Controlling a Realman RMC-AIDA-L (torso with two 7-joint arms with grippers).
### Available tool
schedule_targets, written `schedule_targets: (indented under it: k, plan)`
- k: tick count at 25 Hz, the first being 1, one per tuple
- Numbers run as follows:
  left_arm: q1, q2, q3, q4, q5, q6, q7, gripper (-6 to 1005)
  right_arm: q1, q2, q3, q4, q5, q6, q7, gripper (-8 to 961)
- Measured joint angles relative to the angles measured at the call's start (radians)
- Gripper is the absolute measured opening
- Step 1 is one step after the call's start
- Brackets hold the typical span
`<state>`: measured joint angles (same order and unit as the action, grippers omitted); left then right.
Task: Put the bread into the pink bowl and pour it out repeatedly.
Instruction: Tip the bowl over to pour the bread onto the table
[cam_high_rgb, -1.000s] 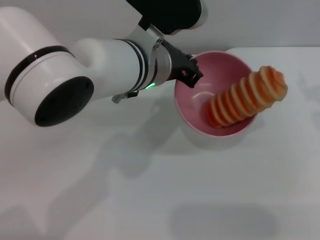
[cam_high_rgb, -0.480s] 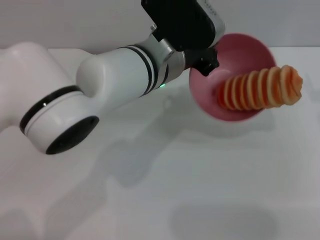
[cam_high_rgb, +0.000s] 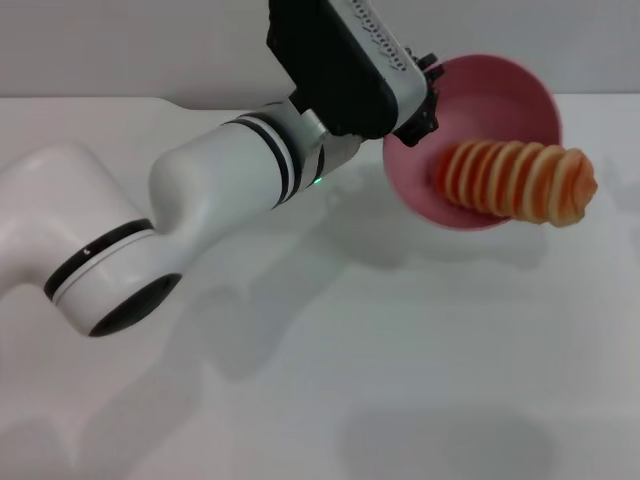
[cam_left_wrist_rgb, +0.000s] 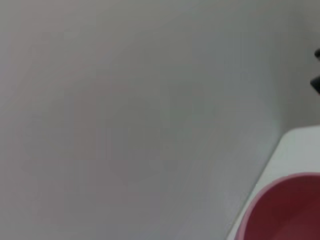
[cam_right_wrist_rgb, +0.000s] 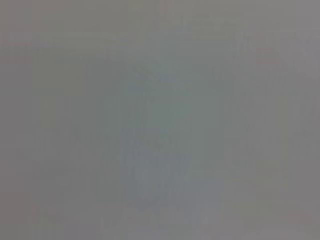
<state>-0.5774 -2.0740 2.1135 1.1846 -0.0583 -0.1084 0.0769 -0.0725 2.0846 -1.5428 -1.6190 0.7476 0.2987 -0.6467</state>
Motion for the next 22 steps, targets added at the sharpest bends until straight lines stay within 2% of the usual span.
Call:
schedule_targets:
  k: [3, 9, 10, 14, 15, 20, 22]
  plan:
    - [0.005, 0.0, 0.002, -0.012, 0.0, 0.034, 0.0, 45, 0.0, 0.0, 0.0, -0.003, 0.002, 0.0, 0.001, 664]
    - [0.023, 0.001, 0.011, -0.076, 0.007, 0.195, 0.013, 45, 0.007, 0.0, -0.005, -0.004, 0.003, 0.002, 0.003, 664]
    - [0.029, 0.001, 0.013, -0.115, 0.012, 0.274, 0.019, 45, 0.008, 0.0, -0.007, -0.003, 0.003, 0.002, 0.003, 664]
    - [0.025, 0.0, 0.012, -0.179, 0.012, 0.35, 0.019, 45, 0.009, 0.0, -0.013, -0.001, 0.003, 0.003, 0.004, 664]
    - [0.019, -0.002, 0.013, -0.236, 0.011, 0.419, 0.02, 45, 0.01, 0.0, -0.014, -0.001, 0.003, 0.004, 0.004, 664]
    - [0.018, -0.001, 0.012, -0.261, 0.016, 0.437, 0.041, 45, 0.015, -0.001, -0.014, 0.0, 0.003, 0.013, 0.005, 664]
    - [0.022, 0.0, 0.012, -0.266, 0.025, 0.387, 0.145, 45, 0.018, -0.001, -0.015, 0.001, 0.003, 0.014, 0.005, 664]
